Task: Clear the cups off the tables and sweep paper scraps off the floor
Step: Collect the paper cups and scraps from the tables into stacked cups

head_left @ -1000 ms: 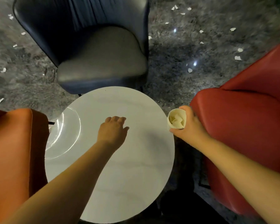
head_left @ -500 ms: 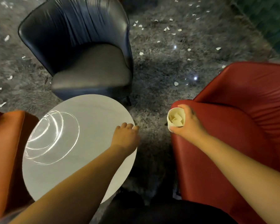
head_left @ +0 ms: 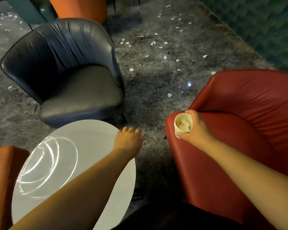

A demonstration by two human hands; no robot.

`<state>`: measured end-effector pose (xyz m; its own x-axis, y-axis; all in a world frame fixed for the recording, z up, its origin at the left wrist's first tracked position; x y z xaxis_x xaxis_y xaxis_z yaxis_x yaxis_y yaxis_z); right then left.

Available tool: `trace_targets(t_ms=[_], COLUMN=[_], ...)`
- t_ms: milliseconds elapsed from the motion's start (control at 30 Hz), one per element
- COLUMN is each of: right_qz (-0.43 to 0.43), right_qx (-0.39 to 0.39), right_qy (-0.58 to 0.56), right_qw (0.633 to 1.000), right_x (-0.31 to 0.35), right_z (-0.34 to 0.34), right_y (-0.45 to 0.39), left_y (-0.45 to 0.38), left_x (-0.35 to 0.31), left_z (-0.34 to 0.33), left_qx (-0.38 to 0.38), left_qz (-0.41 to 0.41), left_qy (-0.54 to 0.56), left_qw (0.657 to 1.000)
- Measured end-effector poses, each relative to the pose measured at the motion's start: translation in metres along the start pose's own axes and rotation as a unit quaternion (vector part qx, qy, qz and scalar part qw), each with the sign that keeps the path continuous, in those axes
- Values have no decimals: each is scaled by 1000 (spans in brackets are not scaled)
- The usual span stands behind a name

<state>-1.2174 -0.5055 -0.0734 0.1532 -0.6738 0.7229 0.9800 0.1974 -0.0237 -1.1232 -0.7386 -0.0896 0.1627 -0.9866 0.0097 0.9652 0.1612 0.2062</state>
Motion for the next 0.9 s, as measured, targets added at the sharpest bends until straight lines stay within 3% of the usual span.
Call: trace_targets(t_ms=[367, 633, 900], right_qz=[-30, -6, -7], right_qx=[-35, -50, -34], right_qy=[2, 20, 14], right_qw=[999, 999, 999], right_x=[-23, -22, -10], right_z=[16, 42, 31], right_y=[-65, -160, -238], left_y=[-107, -192, -270], left_x=[-22, -39, -11], left_z=[7, 45, 60], left_qx=[13, -15, -3], left_qz=[-62, -57, -43], left_qy=[-10, 13, 15], left_qw=[998, 998, 999])
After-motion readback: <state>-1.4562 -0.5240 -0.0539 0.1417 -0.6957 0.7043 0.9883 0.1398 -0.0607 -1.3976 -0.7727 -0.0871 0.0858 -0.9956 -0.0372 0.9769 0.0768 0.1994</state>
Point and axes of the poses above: each hand's wrist, its own y-axis away from the middle knuckle, its own z-axis out of the back of the hand, x = y × z, the point moved 5 cm from there along -y, towards the middle knuckle, and after that the axes turned 8 degrees about -x, right-handed, at the moved point
